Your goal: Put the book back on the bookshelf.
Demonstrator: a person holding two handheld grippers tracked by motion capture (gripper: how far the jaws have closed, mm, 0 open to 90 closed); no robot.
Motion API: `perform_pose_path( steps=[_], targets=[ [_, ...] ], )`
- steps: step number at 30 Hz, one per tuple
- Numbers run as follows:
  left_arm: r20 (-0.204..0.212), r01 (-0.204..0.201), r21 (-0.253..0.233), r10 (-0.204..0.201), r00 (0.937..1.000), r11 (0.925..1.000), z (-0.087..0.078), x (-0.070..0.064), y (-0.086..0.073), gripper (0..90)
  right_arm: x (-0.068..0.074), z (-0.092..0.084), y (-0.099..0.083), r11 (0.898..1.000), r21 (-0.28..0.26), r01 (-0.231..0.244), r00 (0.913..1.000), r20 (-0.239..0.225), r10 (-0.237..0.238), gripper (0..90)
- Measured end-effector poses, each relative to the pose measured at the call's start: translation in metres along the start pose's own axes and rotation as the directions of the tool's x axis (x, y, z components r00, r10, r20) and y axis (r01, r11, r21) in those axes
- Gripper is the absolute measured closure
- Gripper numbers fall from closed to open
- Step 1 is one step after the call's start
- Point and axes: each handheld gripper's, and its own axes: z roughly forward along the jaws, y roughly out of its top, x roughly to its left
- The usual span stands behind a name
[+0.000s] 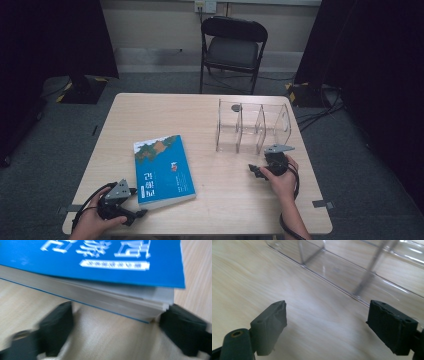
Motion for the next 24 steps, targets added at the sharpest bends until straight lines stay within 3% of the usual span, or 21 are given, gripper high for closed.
perform_pose_path(
  steps=[1, 2, 3, 4, 5, 11, 14, 17, 19, 20, 24],
  targets=[
    [0.006, 0.006, 0.003, -0.006, 1.0, 1.0, 0.0, 0.0, 0.0, 17.7, 0.002, -0.001, 0.001, 1.0, -0.007, 0.001, 0.9999, -0.013, -0.001, 15.0],
    [-0.002, -0.015, 0.01, 0.015, 0.9999, 0.9998, 0.002, -0.002, 0.001, 15.2, 0.005, -0.001, 0.002, 1.0, -0.009, -0.003, 0.9997, -0.024, 0.003, 15.0],
    [-0.007, -0.039, 0.027, 0.039, 0.9992, 0.9989, 0.002, -0.003, 0.003, 15.9, 0.011, -0.002, 0.005, 1.0, -0.009, 0.014, 0.9993, -0.036, -0.014, 15.1],
    [-0.009, -0.037, 0.029, 0.038, 0.9992, 0.9989, 0.003, -0.004, 0.004, 15.9, 0.016, -0.001, 0.007, 0.999, -0.001, 0.036, 0.9985, -0.042, -0.036, 15.2],
    [-0.017, -0.014, 0.023, 0.014, 0.9998, 0.9996, 0.004, -0.006, 0.004, 16.4, 0.021, -0.001, 0.008, 0.999, 0.005, 0.049, 0.9973, -0.054, -0.049, 15.1],
    [-0.038, 0.0, 0.05, 0.002, 0.9993, 0.9988, 0.003, -0.007, 0.008, 19.9, 0.051, 0.007, 0.016, 0.994, -0.002, 0.106, 0.9855, -0.132, -0.106, 15.0],
    [-0.042, 0.023, 0.047, -0.021, 0.9989, 0.9987, 0.004, -0.009, 0.009, 20.3, 0.062, 0.012, 0.017, 0.994, -0.008, 0.105, 0.9812, -0.162, -0.105, 15.0],
    [-0.047, 0.012, 0.066, -0.009, 0.9988, 0.9977, 0.002, -0.009, 0.011, 21.6, 0.07, 0.014, 0.019, 0.993, -0.011, 0.114, 0.9763, -0.184, -0.114, 14.9],
    [-0.046, 0.035, 0.052, -0.032, 0.9984, 0.998, 0.002, -0.01, 0.011, 22.5, 0.074, 0.014, 0.02, 0.992, -0.012, 0.122, 0.9735, -0.193, -0.122, 14.9],
    [-0.045, 0.022, 0.07, -0.019, 0.9988, 0.9973, 0.0, -0.009, 0.012, 22.8, 0.077, 0.014, 0.021, 0.992, -0.015, 0.124, 0.9726, -0.196, -0.125, 14.9],
    [-0.036, 0.039, 0.046, -0.037, 0.9986, 0.9982, -0.004, -0.009, 0.015, 23.7, 0.087, 0.016, 0.021, 0.992, -0.022, 0.122, 0.9668, -0.223, -0.124, 14.9]
  ],
)
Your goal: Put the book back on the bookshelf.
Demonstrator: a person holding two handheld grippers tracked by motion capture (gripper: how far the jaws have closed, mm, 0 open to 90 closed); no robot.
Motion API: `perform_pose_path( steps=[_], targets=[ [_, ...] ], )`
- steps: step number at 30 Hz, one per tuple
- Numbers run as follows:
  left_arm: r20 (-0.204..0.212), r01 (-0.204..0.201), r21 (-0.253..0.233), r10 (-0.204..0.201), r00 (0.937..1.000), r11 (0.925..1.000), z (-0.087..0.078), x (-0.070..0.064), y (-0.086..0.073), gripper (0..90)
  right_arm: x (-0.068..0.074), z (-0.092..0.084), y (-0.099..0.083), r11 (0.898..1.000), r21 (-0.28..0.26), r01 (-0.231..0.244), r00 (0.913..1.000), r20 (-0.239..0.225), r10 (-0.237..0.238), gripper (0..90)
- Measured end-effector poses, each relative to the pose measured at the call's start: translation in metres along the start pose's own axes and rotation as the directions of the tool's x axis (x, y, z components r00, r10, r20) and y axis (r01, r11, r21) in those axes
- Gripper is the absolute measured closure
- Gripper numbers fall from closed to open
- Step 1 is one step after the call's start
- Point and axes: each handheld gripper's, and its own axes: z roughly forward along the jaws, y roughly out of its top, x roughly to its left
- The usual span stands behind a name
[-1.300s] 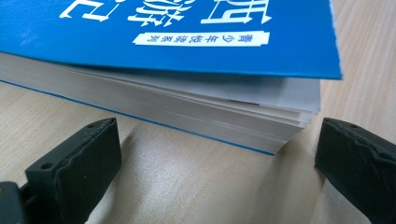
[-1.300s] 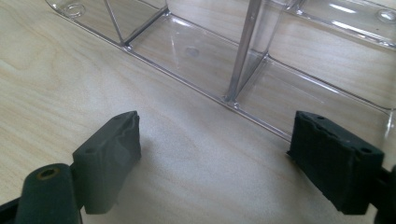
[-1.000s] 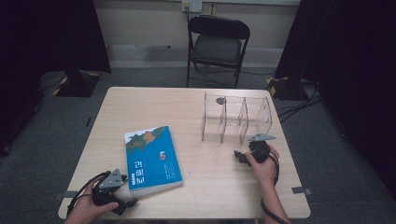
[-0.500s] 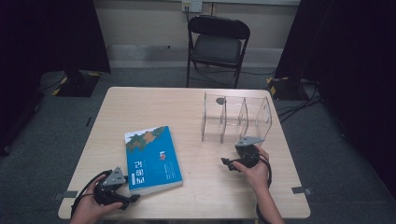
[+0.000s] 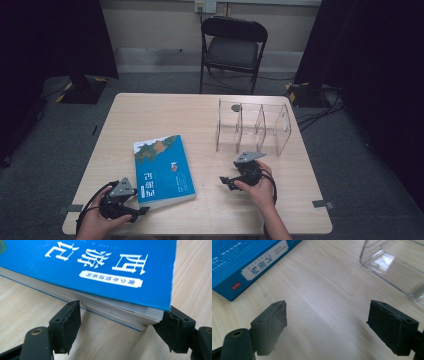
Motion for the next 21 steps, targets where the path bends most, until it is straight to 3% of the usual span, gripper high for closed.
perform_pose_path(
  steps=[1, 3, 4, 5, 9, 16, 17, 19, 21],
  targets=[
    [0.001, 0.015, -0.012, -0.015, 0.9999, 0.9998, 0.0, -0.001, 0.0, 23.8, 0.003, 0.002, 0.0, 1.0, 0.001, 0.009, 0.9998, -0.016, -0.009, 14.9],
    [-0.001, 0.0, 0.002, 0.0, 1.0, 1.0, -0.002, 0.0, 0.001, 23.8, 0.006, 0.004, 0.001, 1.0, 0.007, 0.016, 0.9994, -0.029, -0.016, 14.9],
    [0.0, 0.017, -0.01, -0.017, 0.9998, 0.9998, -0.002, -0.001, 0.002, 23.8, 0.008, 0.005, 0.002, 1.0, 0.013, 0.021, 0.9992, -0.035, -0.02, 14.9],
    [-0.002, 0.002, 0.001, -0.002, 1.0, 1.0, -0.003, 0.0, 0.002, 23.9, 0.01, 0.006, 0.003, 1.0, 0.011, 0.027, 0.9989, -0.039, -0.026, 14.9],
    [-0.002, 0.003, -0.029, -0.003, 1.0, 0.9996, -0.008, 0.001, 0.006, 24.2, 0.02, 0.01, 0.006, 0.999, 0.017, 0.049, 0.9962, -0.072, -0.048, 14.9],
    [-0.012, 0.011, -0.059, -0.011, 0.9999, 0.9982, -0.013, 0.001, 0.01, 27.9, 0.036, 0.017, 0.013, 0.994, 0.029, 0.102, 0.9875, -0.124, -0.097, 14.9],
    [-0.017, -0.004, -0.059, 0.003, 0.9998, 0.9982, -0.014, 0.002, 0.011, 28.2, 0.038, 0.018, 0.014, 0.994, 0.026, 0.103, 0.9863, -0.132, -0.098, 14.9],
    [-0.009, 0.021, -0.072, -0.022, 0.9997, 0.9972, -0.014, 0.002, 0.012, 29.1, 0.041, 0.019, 0.015, 0.993, 0.025, 0.114, 0.9828, -0.149, -0.109, 14.9],
    [-0.007, 0.015, -0.072, -0.016, 0.9999, 0.9973, -0.016, 0.004, 0.012, 29.4, 0.044, 0.02, 0.017, 0.992, 0.026, 0.127, 0.98, -0.158, -0.122, 15.0]
  ],
)
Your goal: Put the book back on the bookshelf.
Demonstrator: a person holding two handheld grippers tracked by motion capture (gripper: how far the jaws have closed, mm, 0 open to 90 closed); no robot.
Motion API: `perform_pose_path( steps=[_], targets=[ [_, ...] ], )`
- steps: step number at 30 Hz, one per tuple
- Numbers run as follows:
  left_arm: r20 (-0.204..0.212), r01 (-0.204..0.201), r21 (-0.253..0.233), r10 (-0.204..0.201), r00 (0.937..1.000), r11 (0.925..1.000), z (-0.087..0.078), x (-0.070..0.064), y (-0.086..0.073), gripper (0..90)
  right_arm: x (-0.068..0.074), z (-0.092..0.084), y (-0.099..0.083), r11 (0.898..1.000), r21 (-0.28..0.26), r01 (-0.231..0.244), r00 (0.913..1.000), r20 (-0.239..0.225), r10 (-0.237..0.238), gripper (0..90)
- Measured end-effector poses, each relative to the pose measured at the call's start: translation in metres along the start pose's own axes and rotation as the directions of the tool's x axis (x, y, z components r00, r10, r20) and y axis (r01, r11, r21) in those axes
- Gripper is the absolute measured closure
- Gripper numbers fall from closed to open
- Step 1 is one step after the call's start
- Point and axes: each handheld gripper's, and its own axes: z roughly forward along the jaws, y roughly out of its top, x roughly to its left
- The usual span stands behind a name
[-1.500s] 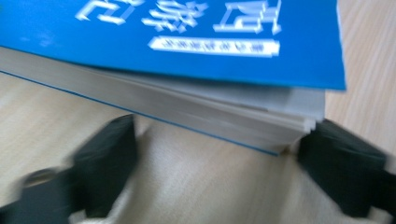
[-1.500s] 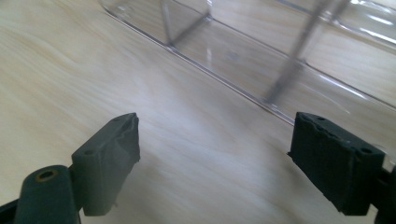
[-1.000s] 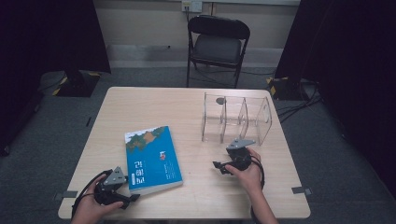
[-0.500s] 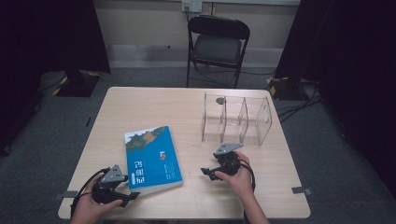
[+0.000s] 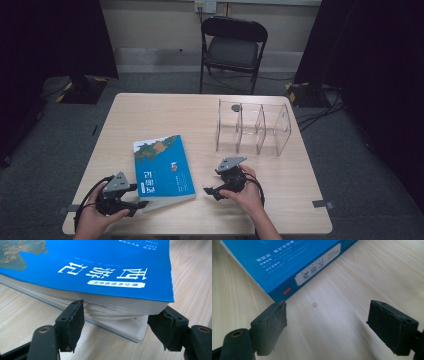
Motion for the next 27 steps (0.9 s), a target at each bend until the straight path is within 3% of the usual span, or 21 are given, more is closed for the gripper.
perform_pose_path(
  steps=[12, 15, 21, 22, 27],
  targets=[
    [-0.018, -0.005, -0.015, 0.005, 0.9998, 0.9999, -0.004, -0.001, 0.005, 28.9, 0.022, 0.011, 0.013, 0.998, 0.012, 0.066, 0.9943, -0.084, -0.065, 15.4],
    [-0.027, -0.031, 0.0, 0.031, 0.9992, 0.9995, -0.005, 0.0, 0.006, 28.8, 0.026, 0.014, 0.015, 0.997, 0.006, 0.075, 0.9923, -0.1, -0.074, 15.4],
    [-0.005, 0.009, -0.007, -0.009, 0.9999, 0.9999, -0.004, 0.0, 0.006, 28.6, 0.037, 0.021, 0.02, 0.994, 0.007, 0.105, 0.986, -0.131, -0.103, 16.2],
    [-0.011, -0.006, -0.008, 0.006, 0.9999, 0.9999, -0.005, 0.001, 0.007, 28.6, 0.039, 0.023, 0.022, 0.994, 0.005, 0.112, 0.9845, -0.137, -0.11, 16.2],
    [-0.009, -0.016, -0.004, 0.016, 0.9998, 0.9999, -0.006, 0.002, 0.008, 28.6, 0.046, 0.024, 0.028, 0.991, -0.009, 0.134, 0.9822, -0.132, -0.134, 16.6]
  ],
)
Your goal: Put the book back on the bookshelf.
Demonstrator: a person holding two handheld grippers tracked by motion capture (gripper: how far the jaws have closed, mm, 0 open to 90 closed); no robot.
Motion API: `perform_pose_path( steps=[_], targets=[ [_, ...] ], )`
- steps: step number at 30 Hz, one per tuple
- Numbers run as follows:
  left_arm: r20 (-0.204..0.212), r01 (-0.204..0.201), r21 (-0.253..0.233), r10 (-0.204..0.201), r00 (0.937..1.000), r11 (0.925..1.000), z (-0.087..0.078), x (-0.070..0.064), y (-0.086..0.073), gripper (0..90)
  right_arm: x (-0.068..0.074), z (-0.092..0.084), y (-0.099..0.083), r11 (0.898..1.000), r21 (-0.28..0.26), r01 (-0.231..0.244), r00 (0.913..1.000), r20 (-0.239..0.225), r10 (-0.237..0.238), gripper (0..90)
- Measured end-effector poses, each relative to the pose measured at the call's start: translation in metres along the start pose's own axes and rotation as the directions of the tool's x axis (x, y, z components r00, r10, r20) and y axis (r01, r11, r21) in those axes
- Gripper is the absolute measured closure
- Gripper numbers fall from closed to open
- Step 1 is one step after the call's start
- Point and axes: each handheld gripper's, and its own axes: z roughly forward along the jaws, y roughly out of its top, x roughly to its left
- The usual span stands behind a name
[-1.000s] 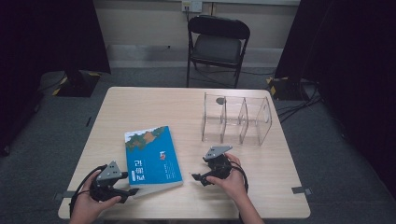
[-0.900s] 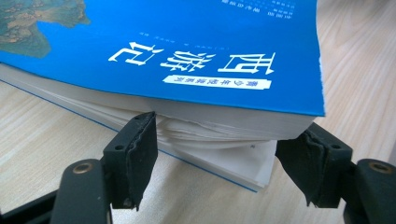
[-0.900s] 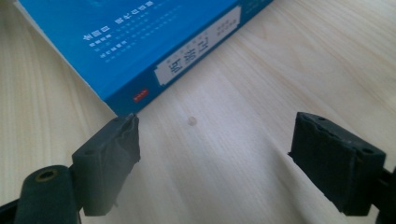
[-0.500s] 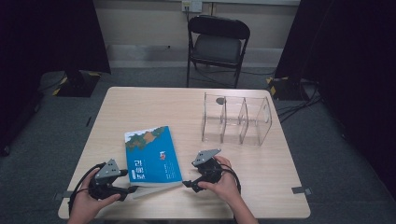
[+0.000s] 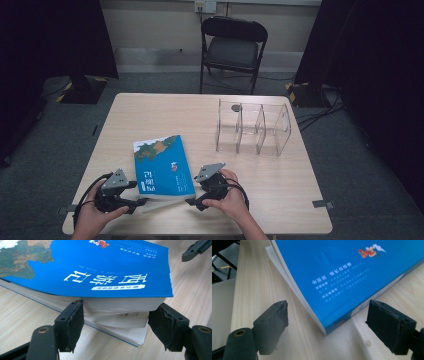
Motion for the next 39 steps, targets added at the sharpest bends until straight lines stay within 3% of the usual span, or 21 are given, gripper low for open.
perform_pose_path(
  steps=[3, 4, 11, 13, 16, 19, 25, 39],
  targets=[
    [0.003, 0.03, -0.011, -0.03, 0.9995, 0.9995, 0.0, -0.002, 0.001, 28.7, 0.002, 0.001, 0.005, 1.0, -0.015, 0.006, 1.0, -0.007, -0.006, 16.4],
    [-0.002, 0.013, -0.008, -0.013, 0.9999, 0.9999, 0.0, -0.001, 0.001, 28.8, 0.003, 0.002, 0.006, 1.0, -0.02, 0.008, 0.9999, -0.011, -0.008, 16.4],
    [0.004, 0.035, -0.016, -0.035, 0.9994, 0.9993, 0.0, -0.001, 0.003, 28.8, 0.01, 0.013, 0.017, 0.999, -0.033, 0.035, 0.9986, -0.038, -0.037, 15.8],
    [0.002, 0.018, -0.009, -0.018, 0.9998, 0.9998, -0.001, 0.001, 0.004, 28.7, 0.012, 0.017, 0.018, 0.999, -0.029, 0.038, 0.9982, -0.046, -0.039, 15.5],
    [0.01, 0.036, -0.012, -0.036, 0.9993, 0.9993, -0.001, 0.0, 0.004, 28.7, 0.015, 0.023, 0.02, 0.998, -0.029, 0.059, 0.9973, -0.042, -0.06, 14.8],
    [0.004, 0.027, -0.013, -0.027, 0.9996, 0.9995, -0.001, 0.001, 0.005, 28.7, 0.016, 0.026, 0.024, 0.998, -0.033, 0.059, 0.9964, -0.058, -0.061, 14.9],
    [0.008, 0.038, -0.014, -0.038, 0.9993, 0.9992, -0.001, 0.001, 0.006, 28.8, 0.02, 0.036, 0.027, 0.994, -0.035, 0.105, 0.9937, -0.036, -0.106, 13.6],
    [0.003, 0.05, -0.017, -0.05, 0.9987, 0.9986, -0.001, 0.001, 0.009, 28.8, 0.023, 0.049, 0.034, 0.992, -0.048, 0.115, 0.9933, -0.012, -0.115, 13.8]
  ],
)
